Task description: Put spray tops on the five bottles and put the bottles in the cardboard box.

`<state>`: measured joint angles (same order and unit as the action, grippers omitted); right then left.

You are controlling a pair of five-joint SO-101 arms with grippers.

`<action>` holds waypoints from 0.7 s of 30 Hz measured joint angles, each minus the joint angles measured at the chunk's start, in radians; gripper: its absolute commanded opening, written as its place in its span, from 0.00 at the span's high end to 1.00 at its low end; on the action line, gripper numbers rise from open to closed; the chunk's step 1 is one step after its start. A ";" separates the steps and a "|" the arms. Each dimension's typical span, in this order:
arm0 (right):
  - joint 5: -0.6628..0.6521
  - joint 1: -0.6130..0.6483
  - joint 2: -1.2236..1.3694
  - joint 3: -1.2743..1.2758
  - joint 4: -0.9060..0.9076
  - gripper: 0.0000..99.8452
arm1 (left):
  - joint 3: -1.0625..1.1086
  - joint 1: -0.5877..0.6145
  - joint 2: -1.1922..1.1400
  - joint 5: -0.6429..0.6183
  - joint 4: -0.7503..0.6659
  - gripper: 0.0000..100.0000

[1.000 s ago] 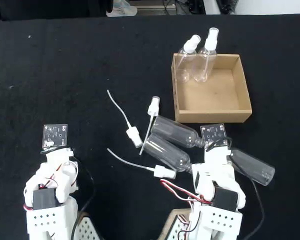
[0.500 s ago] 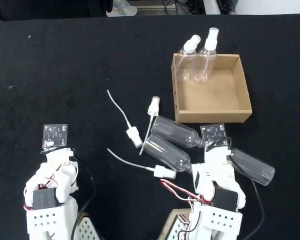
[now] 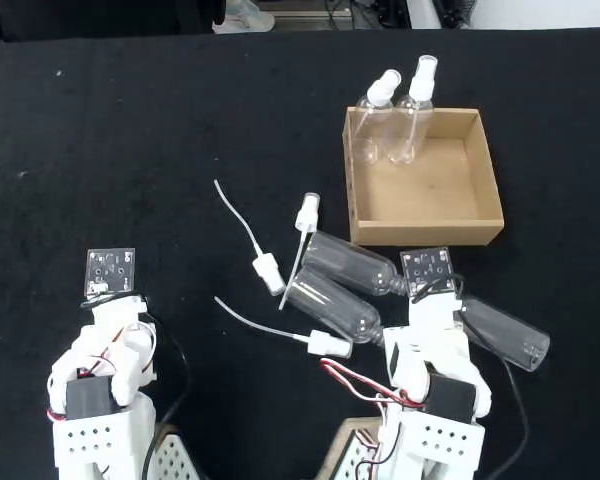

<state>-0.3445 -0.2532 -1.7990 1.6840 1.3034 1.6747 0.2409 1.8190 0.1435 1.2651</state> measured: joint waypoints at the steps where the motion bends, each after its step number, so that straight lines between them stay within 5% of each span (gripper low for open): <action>1: 0.000 0.000 0.000 0.000 0.000 0.99 | 0.000 0.000 0.000 0.000 0.000 0.97; 16: 0.000 -0.002 0.000 0.000 -0.003 0.98 | 0.000 0.000 0.000 0.000 0.000 0.97; 21: -0.009 -0.100 0.000 0.000 -0.120 0.98 | 0.000 0.000 0.000 0.000 0.000 0.97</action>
<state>-0.3537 -0.3529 -1.7990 1.6840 1.1838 1.6747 0.2409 1.8190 0.1435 1.2651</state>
